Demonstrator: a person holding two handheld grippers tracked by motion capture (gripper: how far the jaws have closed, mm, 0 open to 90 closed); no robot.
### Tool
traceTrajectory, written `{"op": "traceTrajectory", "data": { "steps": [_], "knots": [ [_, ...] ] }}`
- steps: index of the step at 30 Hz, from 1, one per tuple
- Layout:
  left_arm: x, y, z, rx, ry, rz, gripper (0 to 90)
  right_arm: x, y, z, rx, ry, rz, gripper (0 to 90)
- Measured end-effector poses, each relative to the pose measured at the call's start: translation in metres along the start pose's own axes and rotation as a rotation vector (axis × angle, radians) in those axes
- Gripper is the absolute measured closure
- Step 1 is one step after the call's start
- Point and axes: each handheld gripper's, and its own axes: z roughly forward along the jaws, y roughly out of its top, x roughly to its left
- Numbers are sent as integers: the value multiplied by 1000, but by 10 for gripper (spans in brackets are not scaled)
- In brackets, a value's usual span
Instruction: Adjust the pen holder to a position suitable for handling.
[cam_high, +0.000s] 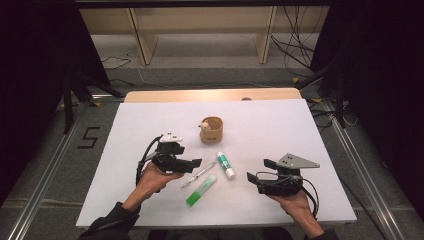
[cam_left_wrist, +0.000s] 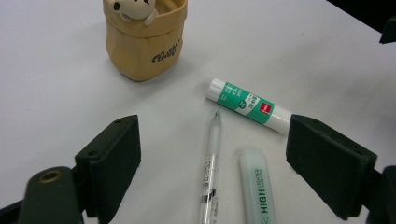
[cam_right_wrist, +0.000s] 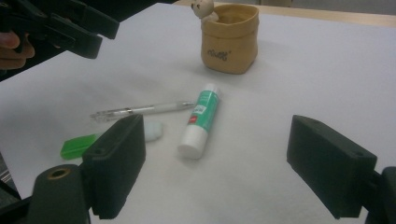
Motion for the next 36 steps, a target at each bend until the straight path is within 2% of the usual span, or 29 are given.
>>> {"op": "traceTrajectory", "data": {
  "steps": [3, 10, 17, 23, 33, 36],
  "knots": [
    [0, -5, -5, -23, -5, -11, 176, 0, 5, 4, 24, 3, -5, 204],
    [0, -12, -14, -61, -2, -1, 172, 2, 17, 19, 76, 7, -22, 204],
    [-1, -17, -20, -67, 6, 16, 170, 4, 27, 35, 120, 11, -40, 206],
    [-1, -20, -24, -81, 7, 14, 166, 7, 32, 51, 183, 13, -50, 208],
    [-3, -25, -27, -102, -2, 36, 155, 11, 37, 74, 286, 13, -84, 213],
    [-3, -26, -30, -110, 7, 45, 153, 12, 38, 81, 320, 16, -92, 220]
  ]
}}
